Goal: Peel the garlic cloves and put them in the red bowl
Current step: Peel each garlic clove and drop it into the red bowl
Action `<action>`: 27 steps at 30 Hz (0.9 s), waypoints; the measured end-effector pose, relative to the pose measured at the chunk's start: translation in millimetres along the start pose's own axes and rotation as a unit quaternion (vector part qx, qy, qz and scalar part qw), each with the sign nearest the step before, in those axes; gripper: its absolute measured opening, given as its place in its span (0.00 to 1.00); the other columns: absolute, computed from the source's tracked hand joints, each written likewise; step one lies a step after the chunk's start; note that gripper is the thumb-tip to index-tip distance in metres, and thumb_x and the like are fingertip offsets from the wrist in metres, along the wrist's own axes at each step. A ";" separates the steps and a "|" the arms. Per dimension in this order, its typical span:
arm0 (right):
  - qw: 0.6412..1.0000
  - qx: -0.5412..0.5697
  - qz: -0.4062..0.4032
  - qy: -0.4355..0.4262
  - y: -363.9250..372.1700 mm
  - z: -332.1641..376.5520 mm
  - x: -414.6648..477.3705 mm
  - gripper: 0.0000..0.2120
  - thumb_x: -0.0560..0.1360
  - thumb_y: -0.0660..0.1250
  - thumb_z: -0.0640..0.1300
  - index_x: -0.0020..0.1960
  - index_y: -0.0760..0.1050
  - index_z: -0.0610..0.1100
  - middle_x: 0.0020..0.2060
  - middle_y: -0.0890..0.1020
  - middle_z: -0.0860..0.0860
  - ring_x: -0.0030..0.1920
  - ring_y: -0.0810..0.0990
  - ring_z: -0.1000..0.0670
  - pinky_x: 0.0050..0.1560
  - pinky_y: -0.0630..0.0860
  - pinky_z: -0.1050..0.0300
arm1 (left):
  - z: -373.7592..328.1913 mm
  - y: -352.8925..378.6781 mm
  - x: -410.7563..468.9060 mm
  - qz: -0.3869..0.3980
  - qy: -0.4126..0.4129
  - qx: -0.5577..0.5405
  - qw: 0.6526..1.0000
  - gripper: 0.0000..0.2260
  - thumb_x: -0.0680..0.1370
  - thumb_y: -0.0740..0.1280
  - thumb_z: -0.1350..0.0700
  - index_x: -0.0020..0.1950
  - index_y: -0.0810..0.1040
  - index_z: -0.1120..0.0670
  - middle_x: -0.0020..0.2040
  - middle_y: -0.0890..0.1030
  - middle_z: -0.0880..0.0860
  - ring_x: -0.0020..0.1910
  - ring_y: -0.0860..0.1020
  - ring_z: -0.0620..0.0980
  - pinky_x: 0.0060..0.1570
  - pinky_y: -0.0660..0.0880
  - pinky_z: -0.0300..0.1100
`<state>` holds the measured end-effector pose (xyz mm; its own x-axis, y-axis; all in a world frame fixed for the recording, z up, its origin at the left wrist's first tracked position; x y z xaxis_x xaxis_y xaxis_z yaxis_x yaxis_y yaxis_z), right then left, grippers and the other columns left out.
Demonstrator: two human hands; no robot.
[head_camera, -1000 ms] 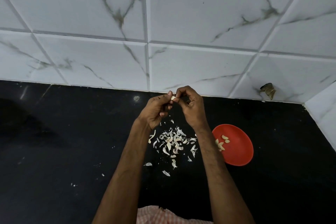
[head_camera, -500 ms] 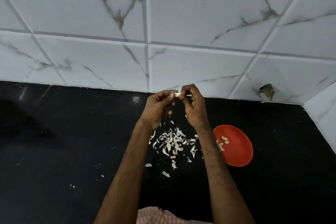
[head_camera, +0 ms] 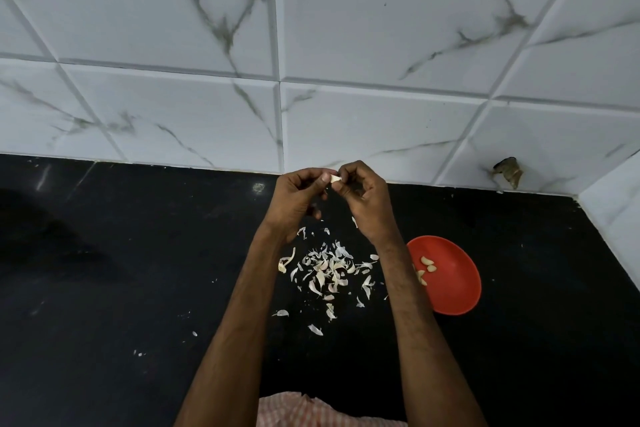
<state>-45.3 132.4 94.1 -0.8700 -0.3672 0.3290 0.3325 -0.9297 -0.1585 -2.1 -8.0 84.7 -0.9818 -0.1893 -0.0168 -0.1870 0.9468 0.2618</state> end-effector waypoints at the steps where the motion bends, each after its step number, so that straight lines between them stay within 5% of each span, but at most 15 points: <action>1: 1.000 -0.001 -0.005 0.003 -0.3 -0.1 0.6 0.06 0.77 0.72 0.37 0.46 0.75 0.43 0.41 0.78 0.51 0.45 0.78 0.53 0.50 0.76 0.57 | -0.6 0.2 -0.2 0.001 0.001 -0.002 1.000 0.05 0.80 0.69 0.61 0.52 0.84 0.57 0.43 0.80 0.58 0.36 0.75 0.45 0.24 0.72 0.36; 7: 0.999 -0.022 -0.034 0.008 -6.5 3.2 -1.8 0.07 0.79 0.70 0.37 0.51 0.77 0.48 0.46 0.81 0.52 0.47 0.82 0.52 0.37 0.81 0.56 | -4.8 -2.4 0.5 -0.033 0.042 0.018 0.998 0.04 0.79 0.70 0.64 0.49 0.84 0.57 0.40 0.83 0.50 0.34 0.76 0.41 0.23 0.71 0.36; 14: 0.991 -0.115 -0.066 -0.021 -7.5 5.8 -3.6 0.05 0.78 0.68 0.36 0.50 0.82 0.41 0.40 0.85 0.52 0.39 0.85 0.51 0.43 0.84 0.44 | -7.7 -4.6 2.4 -0.037 0.060 0.100 0.992 0.03 0.78 0.73 0.61 0.50 0.85 0.59 0.44 0.85 0.56 0.41 0.81 0.47 0.27 0.79 0.42; 21: 0.975 -0.198 -0.061 -0.075 -2.0 11.3 -3.5 0.03 0.77 0.69 0.34 0.47 0.82 0.38 0.38 0.85 0.51 0.38 0.83 0.56 0.41 0.80 0.62 | -9.3 -7.0 5.1 -0.049 0.064 0.199 0.977 0.01 0.76 0.75 0.60 0.46 0.86 0.57 0.39 0.84 0.59 0.33 0.78 0.55 0.26 0.77 0.43; 27: 0.977 -0.204 -0.041 -0.047 -0.2 7.5 -3.4 0.02 0.77 0.72 0.36 0.49 0.82 0.38 0.37 0.84 0.51 0.38 0.83 0.58 0.41 0.77 0.68 | -3.0 -5.3 4.9 -0.059 0.066 0.149 0.985 0.02 0.76 0.75 0.61 0.47 0.85 0.58 0.42 0.87 0.53 0.42 0.85 0.48 0.28 0.79 0.41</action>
<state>-39.7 133.6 100.0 -0.8442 -0.3101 0.4372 0.0727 -0.8744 -0.4797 -5.9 -14.8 86.2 -0.9433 -0.3163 0.1002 -0.3206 0.9468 -0.0292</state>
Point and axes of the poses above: each hand's wrist, its own x-axis towards the middle knuckle, its own y-axis out of the palm, z = x × y, the point moved 4 cm from there along x, towards the middle knuckle
